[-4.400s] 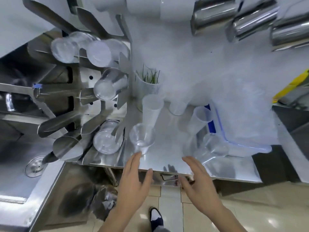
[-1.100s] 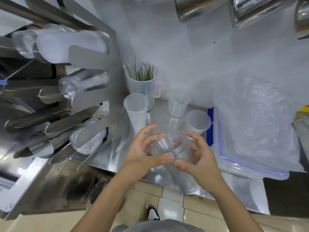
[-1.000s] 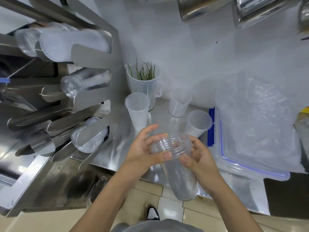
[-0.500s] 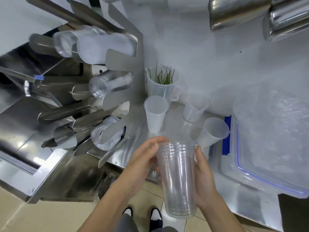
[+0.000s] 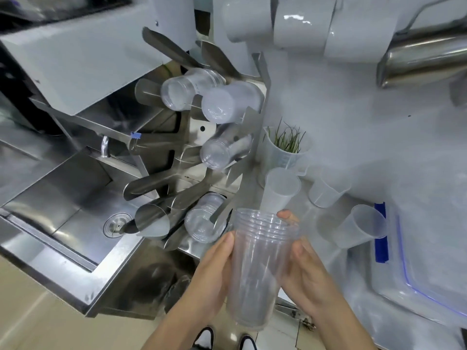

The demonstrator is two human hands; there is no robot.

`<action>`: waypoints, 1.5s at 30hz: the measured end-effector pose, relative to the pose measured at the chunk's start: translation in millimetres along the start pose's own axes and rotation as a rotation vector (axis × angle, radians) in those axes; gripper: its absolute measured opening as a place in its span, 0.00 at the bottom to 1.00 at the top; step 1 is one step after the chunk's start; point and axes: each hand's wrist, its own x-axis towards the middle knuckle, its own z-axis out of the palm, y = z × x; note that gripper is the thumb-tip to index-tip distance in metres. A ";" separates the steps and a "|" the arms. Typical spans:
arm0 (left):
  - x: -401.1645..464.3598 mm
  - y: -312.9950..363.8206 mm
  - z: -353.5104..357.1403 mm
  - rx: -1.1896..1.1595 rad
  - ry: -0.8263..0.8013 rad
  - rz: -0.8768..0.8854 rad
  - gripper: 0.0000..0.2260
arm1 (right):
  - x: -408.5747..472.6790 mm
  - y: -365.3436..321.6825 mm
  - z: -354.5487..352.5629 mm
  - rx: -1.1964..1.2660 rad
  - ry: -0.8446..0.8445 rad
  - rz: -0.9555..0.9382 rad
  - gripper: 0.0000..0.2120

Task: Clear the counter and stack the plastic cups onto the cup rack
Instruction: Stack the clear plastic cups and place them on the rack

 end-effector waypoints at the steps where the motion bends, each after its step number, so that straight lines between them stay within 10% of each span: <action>1: -2.0 3.2 -6.5 -0.016 0.012 -0.016 0.30 | 3.1 1.2 6.6 -0.034 -0.001 -0.005 0.24; 19: -9.8 16.3 -101.7 -0.379 -0.154 0.046 0.31 | 52.0 16.1 80.0 -0.757 0.125 -0.277 0.32; 24: 12.7 48.8 -118.2 -0.468 -0.206 0.030 0.25 | 95.8 -9.9 86.8 -1.054 0.320 -0.581 0.18; 45: 17.5 66.6 -101.9 -0.515 -0.397 0.023 0.39 | 141.5 -11.2 59.2 -1.171 0.419 -0.277 0.30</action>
